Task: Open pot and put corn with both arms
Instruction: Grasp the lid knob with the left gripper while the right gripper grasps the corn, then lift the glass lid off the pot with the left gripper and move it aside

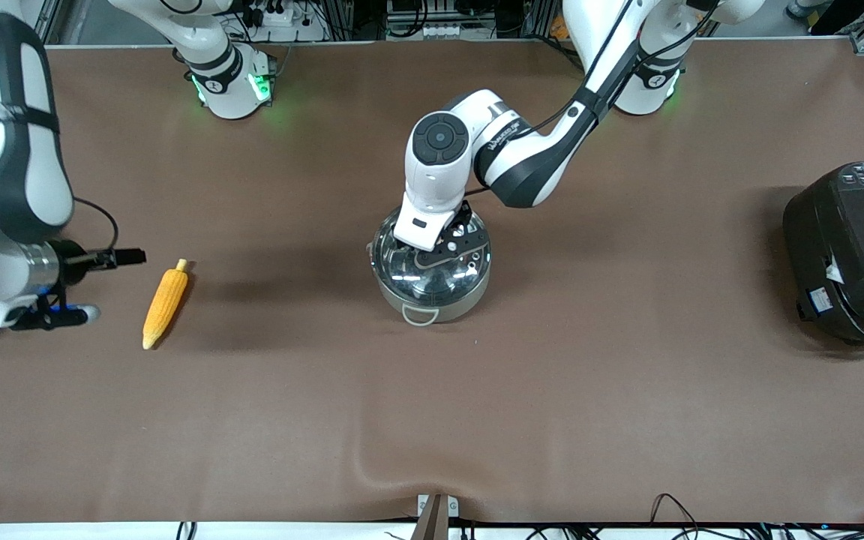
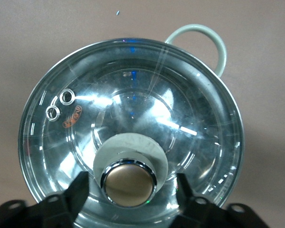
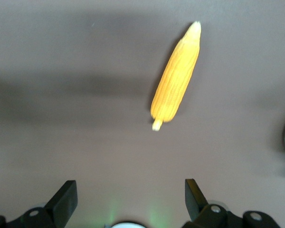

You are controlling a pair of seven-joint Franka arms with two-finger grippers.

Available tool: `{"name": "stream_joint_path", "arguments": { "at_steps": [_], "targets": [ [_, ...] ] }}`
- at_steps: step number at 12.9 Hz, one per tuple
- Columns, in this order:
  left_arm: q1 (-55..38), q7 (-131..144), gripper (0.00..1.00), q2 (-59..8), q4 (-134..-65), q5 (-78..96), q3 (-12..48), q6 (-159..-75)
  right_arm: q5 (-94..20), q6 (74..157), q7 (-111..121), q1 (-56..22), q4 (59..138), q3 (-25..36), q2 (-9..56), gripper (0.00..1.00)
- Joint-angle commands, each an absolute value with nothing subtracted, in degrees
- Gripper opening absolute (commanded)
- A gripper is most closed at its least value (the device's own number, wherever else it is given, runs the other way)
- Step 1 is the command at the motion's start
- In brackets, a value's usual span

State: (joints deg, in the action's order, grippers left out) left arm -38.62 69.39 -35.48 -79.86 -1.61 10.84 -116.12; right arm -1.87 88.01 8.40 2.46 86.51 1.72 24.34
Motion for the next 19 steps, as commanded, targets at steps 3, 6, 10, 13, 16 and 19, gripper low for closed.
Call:
{"name": "stream_joint_path", "arguments": {
  "at_steps": [3,6,10,13,16,19],
  "targets": [
    [-39.3,70.0,0.55,-36.4,-79.1,-2.8,10.3,-115.1,-2.0,102.7,9.1,5.5,95.1,1.5,25.4,1.00],
    [-39.2,70.0,0.10,-36.2,-79.1,-2.8,10.3,-115.0,-1.9,108.1,5.2,6.0,97.1,1.5,28.4,1.00],
    [-38.1,70.0,0.00,-32.4,-79.0,-2.7,10.4,-109.4,-2.6,114.5,-5.2,6.0,98.9,1.4,31.8,1.00],
    [-35.0,69.4,0.00,-25.9,-79.2,-2.6,10.4,-101.8,-2.7,124.8,-5.3,6.7,105.4,1.4,31.6,1.00],
    [-28.7,65.4,0.00,-20.3,-80.2,-2.3,10.6,-96.9,-2.8,127.8,-5.5,6.9,107.2,1.3,31.9,1.00],
    [-20.5,52.4,0.00,-14.2,-86.5,-1.9,10.7,-96.2,-5.8,127.8,-6.4,6.9,107.3,1.4,32.6,1.00]
  ]
}}
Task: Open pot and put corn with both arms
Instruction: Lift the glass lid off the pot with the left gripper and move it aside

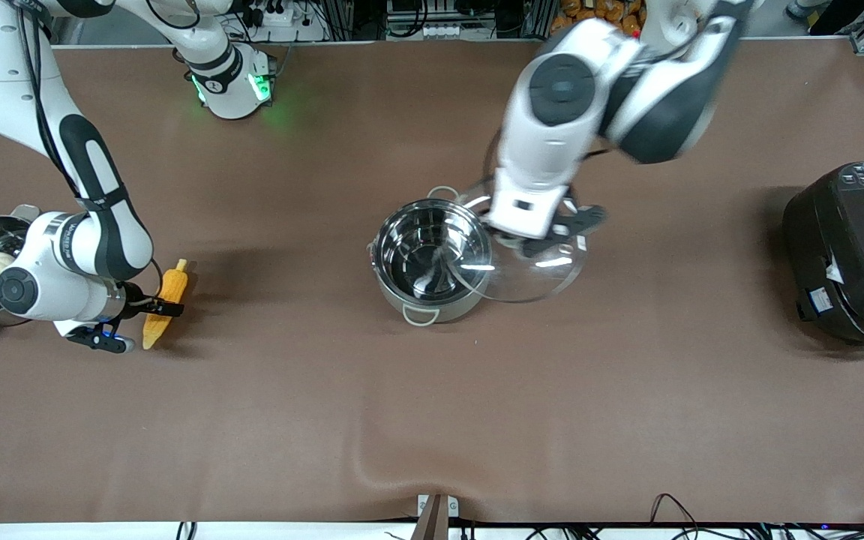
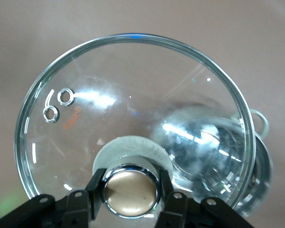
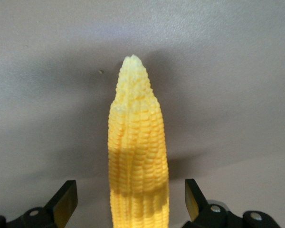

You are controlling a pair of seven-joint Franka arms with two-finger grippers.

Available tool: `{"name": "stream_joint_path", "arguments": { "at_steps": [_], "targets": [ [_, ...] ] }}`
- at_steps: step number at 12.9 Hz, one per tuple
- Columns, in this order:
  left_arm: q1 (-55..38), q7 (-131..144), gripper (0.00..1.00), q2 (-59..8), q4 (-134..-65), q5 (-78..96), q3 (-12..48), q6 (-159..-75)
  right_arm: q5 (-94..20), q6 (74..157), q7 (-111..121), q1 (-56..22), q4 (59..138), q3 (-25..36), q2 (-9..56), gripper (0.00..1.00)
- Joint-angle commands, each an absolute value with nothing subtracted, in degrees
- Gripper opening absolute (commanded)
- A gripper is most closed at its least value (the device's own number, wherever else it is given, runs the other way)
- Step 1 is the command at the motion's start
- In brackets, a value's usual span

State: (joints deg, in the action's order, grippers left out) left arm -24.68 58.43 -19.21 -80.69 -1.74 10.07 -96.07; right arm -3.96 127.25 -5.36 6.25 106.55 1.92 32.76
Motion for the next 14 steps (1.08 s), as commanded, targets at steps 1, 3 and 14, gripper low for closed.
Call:
{"name": "stream_joint_path", "arguments": {
  "at_steps": [1,3,14],
  "targets": [
    [-17.5,46.9,0.00,-12.1,-89.4,-1.8,10.8,-96.2,-5.8,128.1,-6.4,7.2,107.8,1.4,32.9,1.00],
    [-13.0,40.1,0.00,-10.1,-93.3,-1.8,10.8,-96.4,-5.8,130.6,-5.6,7.6,109.9,1.4,32.9,1.00],
    [-3.7,31.6,0.00,-9.1,-119.2,-3.0,10.6,-125.6,-5.5,127.1,0.8,5.9,110.2,1.1,30.2,0.00]
  ]
}}
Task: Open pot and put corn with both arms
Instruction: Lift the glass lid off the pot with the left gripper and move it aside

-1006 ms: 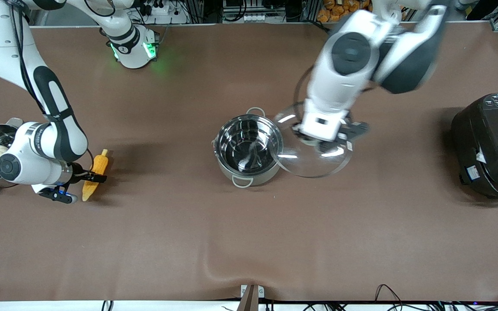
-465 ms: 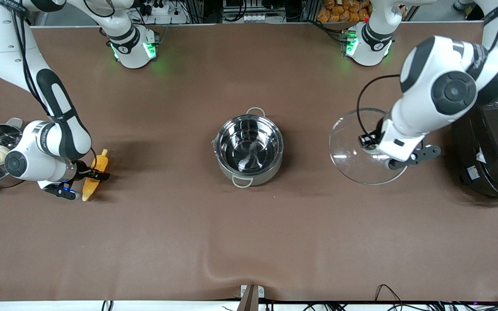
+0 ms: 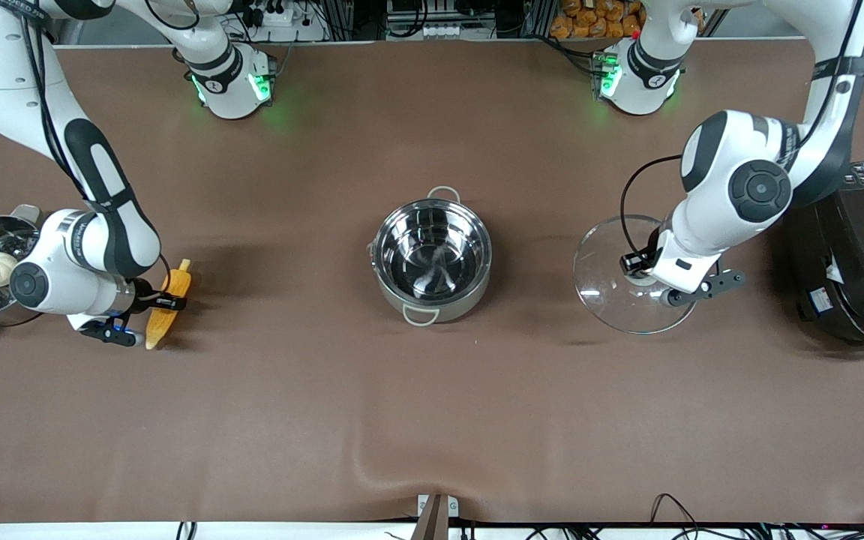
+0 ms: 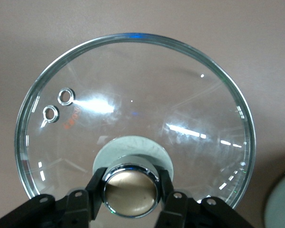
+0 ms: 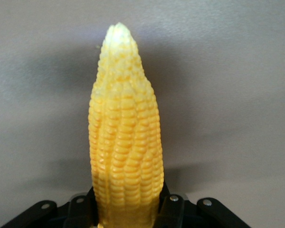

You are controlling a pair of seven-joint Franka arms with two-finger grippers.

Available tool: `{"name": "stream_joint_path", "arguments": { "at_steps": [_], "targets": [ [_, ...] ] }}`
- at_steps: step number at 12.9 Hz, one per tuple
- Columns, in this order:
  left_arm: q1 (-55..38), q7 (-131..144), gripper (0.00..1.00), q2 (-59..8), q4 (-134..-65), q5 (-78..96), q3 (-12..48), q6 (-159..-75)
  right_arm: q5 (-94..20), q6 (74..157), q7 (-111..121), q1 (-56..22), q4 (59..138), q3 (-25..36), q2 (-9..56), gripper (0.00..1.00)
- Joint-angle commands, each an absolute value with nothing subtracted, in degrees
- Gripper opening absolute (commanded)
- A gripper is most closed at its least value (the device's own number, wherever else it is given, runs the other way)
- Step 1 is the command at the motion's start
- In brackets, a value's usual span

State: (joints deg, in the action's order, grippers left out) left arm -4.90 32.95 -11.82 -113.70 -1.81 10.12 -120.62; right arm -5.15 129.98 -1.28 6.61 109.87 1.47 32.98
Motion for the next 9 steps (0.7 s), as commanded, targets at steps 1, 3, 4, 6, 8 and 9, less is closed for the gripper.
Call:
{"name": "stream_joint_path", "arguments": {
  "at_steps": [1,3,4,6,8,9],
  "targets": [
    [-3.5,31.6,0.00,-9.4,-121.4,-3.7,10.5,-128.6,-5.3,124.6,0.8,4.3,109.6,1.1,28.8,0.00],
    [-1.8,31.6,0.00,-10.4,-125.7,-7.6,10.5,-134.6,-5.0,116.5,0.1,-0.3,105.6,1.1,27.5,0.00],
    [-0.4,31.6,0.00,-11.1,-127.3,-9.1,10.6,-137.3,-4.8,111.8,0.1,-2.4,102.3,1.1,27.5,0.00],
    [1.7,30.5,0.00,-13.2,-128.8,-10.0,10.7,-141.0,-4.7,104.9,0.1,-6.7,97.3,1.1,27.6,0.00],
    [2.6,30.1,0.00,-14.7,-128.8,-9.9,10.7,-141.9,-4.5,101.5,0.2,-13.0,94.3,1.1,27.3,0.00],
    [2.9,30.1,0.00,-15.3,-128.8,-10.0,10.7,-142.4,-4.2,100.5,0.2,-16.7,92.4,1.2,27.2,0.00]
  ]
}}
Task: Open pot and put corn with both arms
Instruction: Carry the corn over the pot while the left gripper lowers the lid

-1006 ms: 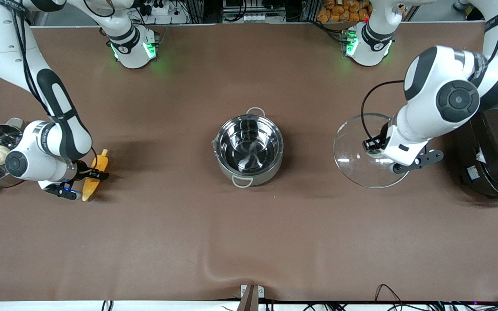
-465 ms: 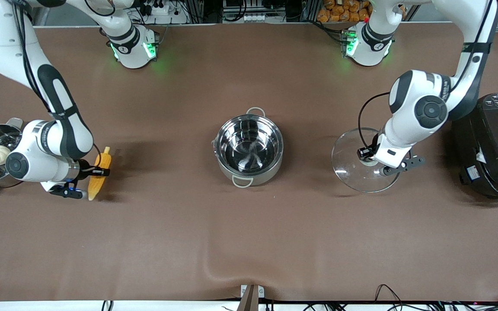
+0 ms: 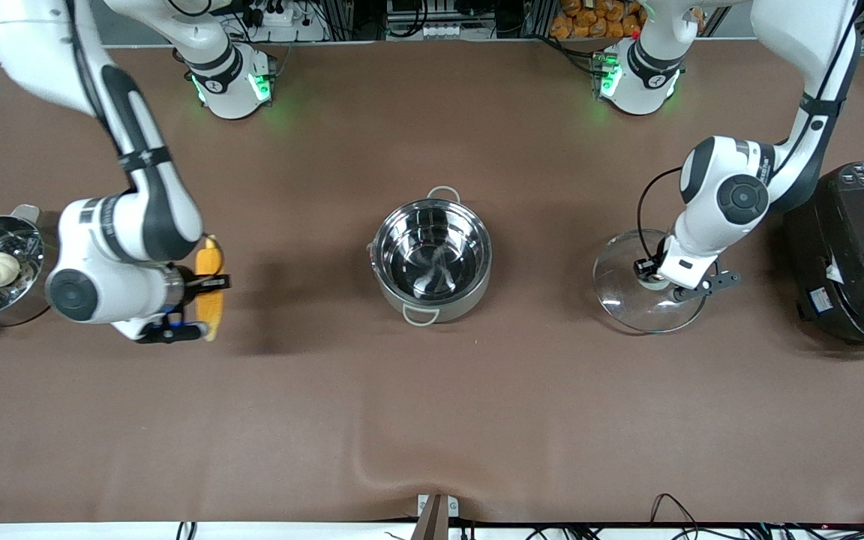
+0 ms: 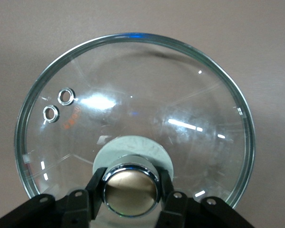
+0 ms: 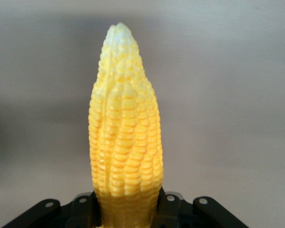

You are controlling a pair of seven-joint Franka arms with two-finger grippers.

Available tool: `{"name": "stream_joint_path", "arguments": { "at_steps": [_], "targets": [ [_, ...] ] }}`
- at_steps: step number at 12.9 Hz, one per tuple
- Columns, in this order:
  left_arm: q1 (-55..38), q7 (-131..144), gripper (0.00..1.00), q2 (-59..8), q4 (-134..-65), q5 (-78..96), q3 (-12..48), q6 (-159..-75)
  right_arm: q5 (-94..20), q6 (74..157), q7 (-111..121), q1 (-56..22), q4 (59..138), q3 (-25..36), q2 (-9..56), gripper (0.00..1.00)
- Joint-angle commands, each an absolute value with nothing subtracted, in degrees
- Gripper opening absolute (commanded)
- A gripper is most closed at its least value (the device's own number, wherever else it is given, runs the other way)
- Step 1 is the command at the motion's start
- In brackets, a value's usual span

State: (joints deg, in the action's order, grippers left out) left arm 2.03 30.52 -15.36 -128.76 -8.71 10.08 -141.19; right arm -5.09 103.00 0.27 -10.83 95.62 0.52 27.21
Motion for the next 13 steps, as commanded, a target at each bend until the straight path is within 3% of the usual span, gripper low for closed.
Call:
{"name": "stream_joint_path", "arguments": {
  "at_steps": [1,8,9,11,12,13],
  "targets": [
    [3.2,30.1,0.00,-15.9,-128.8,-10.0,10.8,-142.5,-3.0,99.3,0.2,-20.6,89.6,1.1,27.2,0.00],
    [4.5,30.1,0.00,-18.3,-128.4,-9.8,11.0,-142.9,6.6,102.0,1.1,-40.2,79.2,1.1,33.3,0.00],
    [4.5,30.1,0.18,-18.9,-128.1,-9.8,11.0,-142.9,6.9,102.3,1.0,-41.7,76.7,1.1,35.3,0.00],
    [4.5,30.1,0.69,-19.3,-127.9,-9.8,11.0,-142.9,7.0,102.4,0.6,-43.6,71.7,1.1,38.7,0.00],
    [4.2,30.1,1.00,-19.1,-127.7,-9.7,11.0,-142.9,7.1,103.3,1.1,-43.9,70.8,1.1,39.6,0.00],
    [4.3,30.1,1.00,-18.2,-127.3,-9.7,11.0,-142.7,7.1,105.4,1.1,-44.1,70.8,1.1,40.0,0.00]
  ]
}}
